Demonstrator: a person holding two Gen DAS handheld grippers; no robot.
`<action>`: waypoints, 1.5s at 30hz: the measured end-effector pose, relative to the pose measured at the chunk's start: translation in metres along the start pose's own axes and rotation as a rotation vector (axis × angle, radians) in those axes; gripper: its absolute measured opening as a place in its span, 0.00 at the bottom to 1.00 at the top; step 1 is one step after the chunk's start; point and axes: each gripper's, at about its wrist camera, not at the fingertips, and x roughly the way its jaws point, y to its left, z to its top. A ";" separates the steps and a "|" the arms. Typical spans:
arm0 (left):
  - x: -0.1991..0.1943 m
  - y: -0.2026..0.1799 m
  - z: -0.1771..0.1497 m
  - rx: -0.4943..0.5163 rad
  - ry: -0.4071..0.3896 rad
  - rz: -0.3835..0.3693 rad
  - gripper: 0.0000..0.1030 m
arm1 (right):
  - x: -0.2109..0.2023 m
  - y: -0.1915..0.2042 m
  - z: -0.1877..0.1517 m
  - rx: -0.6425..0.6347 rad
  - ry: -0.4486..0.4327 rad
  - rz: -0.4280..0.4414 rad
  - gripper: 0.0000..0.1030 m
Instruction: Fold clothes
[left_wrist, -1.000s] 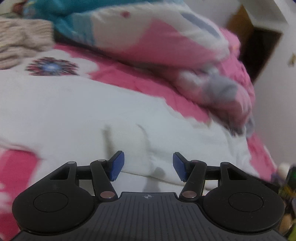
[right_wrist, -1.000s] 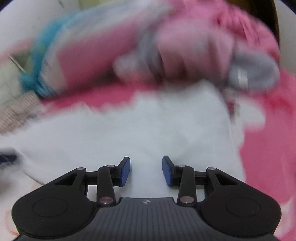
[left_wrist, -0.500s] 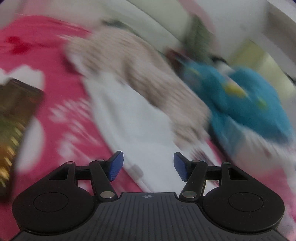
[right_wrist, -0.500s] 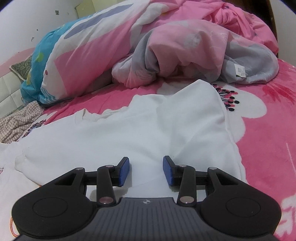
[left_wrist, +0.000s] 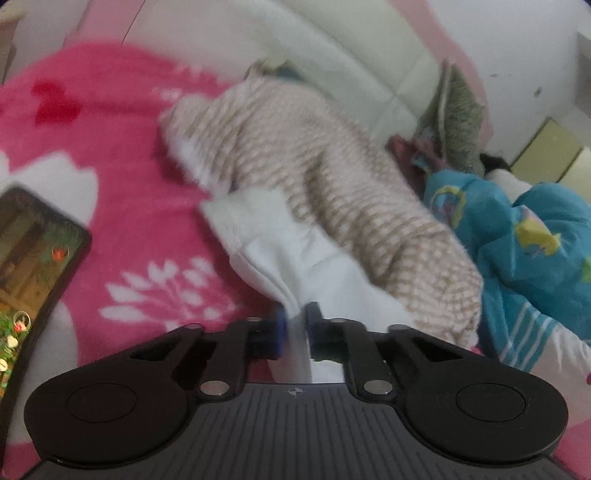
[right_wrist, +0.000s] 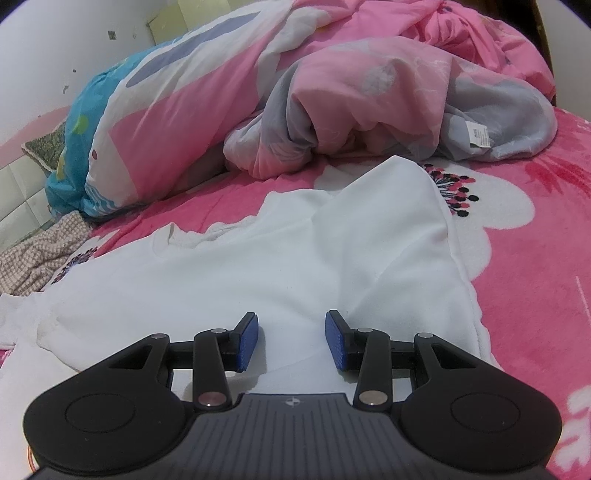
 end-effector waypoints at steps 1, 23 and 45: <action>-0.005 -0.006 0.000 0.021 -0.022 -0.008 0.03 | 0.000 0.000 0.000 0.001 -0.001 0.000 0.41; -0.202 -0.293 -0.294 0.872 0.363 -0.871 0.21 | -0.006 -0.036 -0.003 0.214 -0.042 0.169 0.41; -0.093 -0.113 -0.169 0.661 0.391 -0.424 0.42 | -0.041 -0.002 0.017 0.202 -0.113 0.230 0.65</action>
